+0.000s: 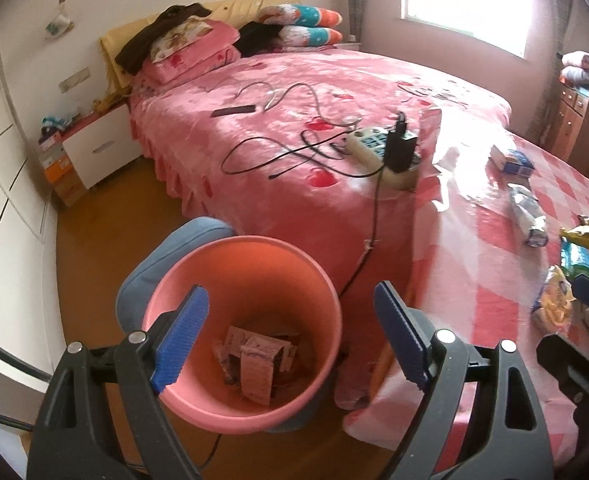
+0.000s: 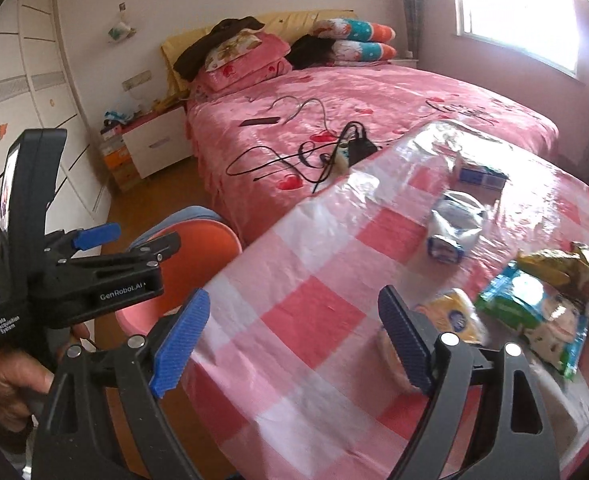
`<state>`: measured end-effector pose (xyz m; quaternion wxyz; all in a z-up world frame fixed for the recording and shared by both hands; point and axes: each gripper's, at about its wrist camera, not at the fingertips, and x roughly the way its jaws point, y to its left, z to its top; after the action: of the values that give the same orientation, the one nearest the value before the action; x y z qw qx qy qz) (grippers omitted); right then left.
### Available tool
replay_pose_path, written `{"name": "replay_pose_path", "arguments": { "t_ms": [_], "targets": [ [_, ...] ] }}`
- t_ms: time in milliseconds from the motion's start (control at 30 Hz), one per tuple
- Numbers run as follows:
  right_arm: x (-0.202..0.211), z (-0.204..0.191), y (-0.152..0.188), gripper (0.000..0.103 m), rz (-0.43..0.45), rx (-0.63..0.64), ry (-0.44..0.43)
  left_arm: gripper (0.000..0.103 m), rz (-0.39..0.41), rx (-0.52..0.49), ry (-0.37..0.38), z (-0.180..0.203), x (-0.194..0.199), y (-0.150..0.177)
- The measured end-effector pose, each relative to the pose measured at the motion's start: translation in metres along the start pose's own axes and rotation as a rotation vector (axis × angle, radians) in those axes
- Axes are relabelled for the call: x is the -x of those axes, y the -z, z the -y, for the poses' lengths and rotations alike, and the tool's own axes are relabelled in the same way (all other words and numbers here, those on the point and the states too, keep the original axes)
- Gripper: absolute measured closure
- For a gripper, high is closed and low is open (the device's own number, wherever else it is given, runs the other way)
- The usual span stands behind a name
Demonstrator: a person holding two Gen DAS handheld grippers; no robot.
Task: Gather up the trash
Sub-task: 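Move both tools back over the table toward the remaining wrappers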
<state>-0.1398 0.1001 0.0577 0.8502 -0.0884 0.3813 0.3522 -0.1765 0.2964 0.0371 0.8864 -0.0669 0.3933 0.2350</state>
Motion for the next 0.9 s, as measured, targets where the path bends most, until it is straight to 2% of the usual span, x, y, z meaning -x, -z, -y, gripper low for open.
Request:
{"name": "replay_pose_path", "arguments": {
  "t_ms": [900],
  "targets": [
    [0.063, 0.066, 0.045, 0.018, 0.097, -0.117, 0.093, 0.018, 0.034, -0.162, 0.047, 0.093, 0.035, 0.002]
  ]
}}
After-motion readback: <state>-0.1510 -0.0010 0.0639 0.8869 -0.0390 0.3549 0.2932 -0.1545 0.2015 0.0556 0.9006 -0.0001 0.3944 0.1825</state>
